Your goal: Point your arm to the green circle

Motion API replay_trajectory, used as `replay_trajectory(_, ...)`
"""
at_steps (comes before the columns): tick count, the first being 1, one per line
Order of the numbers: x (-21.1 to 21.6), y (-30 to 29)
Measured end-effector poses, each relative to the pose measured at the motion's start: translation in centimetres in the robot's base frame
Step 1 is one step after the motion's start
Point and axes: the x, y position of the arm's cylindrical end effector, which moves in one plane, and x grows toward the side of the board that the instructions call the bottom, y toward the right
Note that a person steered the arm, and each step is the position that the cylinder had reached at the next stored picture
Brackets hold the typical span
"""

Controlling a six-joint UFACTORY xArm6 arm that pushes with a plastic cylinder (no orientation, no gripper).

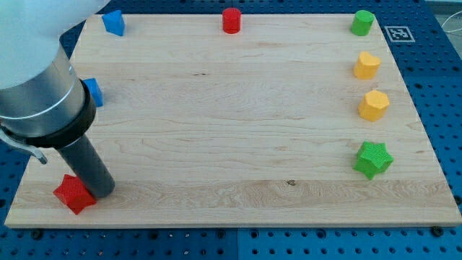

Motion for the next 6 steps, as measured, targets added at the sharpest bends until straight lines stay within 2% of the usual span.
replay_trajectory(2, -3.7, 6.7)
replay_trajectory(6, -3.7, 10.4)
